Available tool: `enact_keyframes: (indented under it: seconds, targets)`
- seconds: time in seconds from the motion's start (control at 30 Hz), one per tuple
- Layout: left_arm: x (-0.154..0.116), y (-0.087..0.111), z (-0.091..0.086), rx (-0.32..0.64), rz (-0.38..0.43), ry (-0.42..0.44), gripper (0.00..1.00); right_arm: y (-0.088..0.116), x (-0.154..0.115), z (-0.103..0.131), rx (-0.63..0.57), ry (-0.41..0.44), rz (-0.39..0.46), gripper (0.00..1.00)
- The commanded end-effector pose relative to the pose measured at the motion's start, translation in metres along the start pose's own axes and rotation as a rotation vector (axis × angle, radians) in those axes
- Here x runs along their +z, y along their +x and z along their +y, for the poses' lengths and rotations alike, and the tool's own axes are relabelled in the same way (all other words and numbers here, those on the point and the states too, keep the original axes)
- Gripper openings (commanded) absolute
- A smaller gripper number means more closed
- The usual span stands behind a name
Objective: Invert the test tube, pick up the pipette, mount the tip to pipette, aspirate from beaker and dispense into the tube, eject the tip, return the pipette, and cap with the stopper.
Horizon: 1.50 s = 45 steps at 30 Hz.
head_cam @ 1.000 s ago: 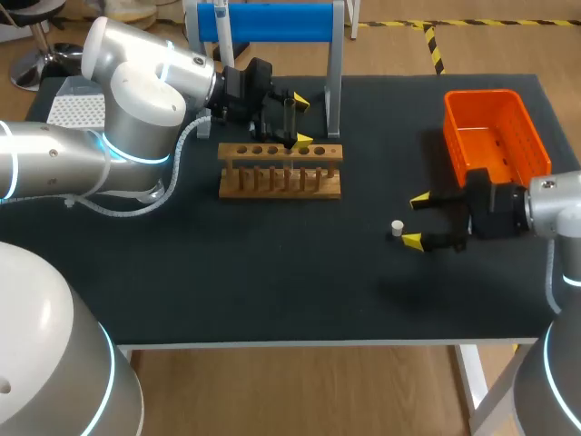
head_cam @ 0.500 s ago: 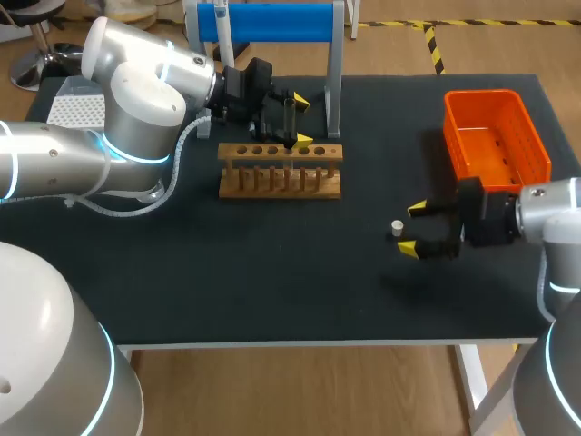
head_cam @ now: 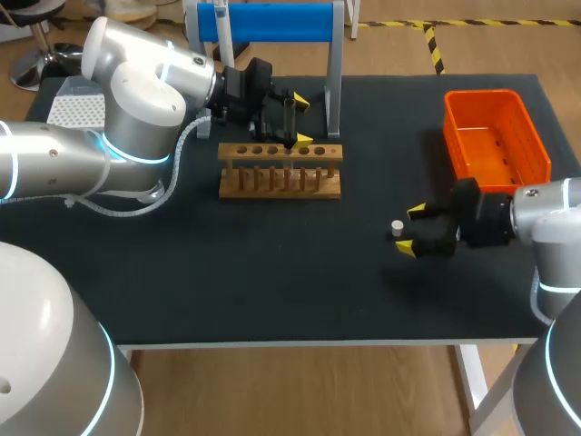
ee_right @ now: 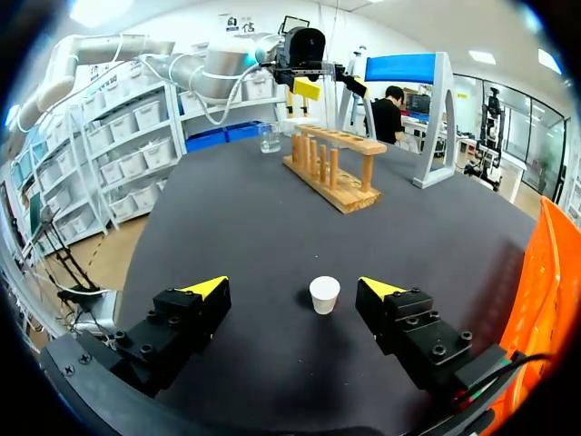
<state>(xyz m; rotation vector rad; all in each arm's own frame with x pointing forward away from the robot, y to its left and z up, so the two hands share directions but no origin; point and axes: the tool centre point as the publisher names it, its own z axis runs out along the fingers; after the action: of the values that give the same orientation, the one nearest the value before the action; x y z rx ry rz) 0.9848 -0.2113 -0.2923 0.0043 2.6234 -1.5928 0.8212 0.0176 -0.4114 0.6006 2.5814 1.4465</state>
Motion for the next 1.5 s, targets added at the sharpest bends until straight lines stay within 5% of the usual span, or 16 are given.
enact_keyframes:
  seconds: [0.03,1.5]
  targets:
    - [0.0,-0.002,0.001,0.002,0.005,0.002,1.0,0.0,0.004,0.0,0.005,0.008,-0.005,0.82]
    - [0.0,-0.002,0.001,0.002,0.005,0.002,1.0,-0.012,0.02,-0.005,-0.007,0.069,-0.046,0.6]
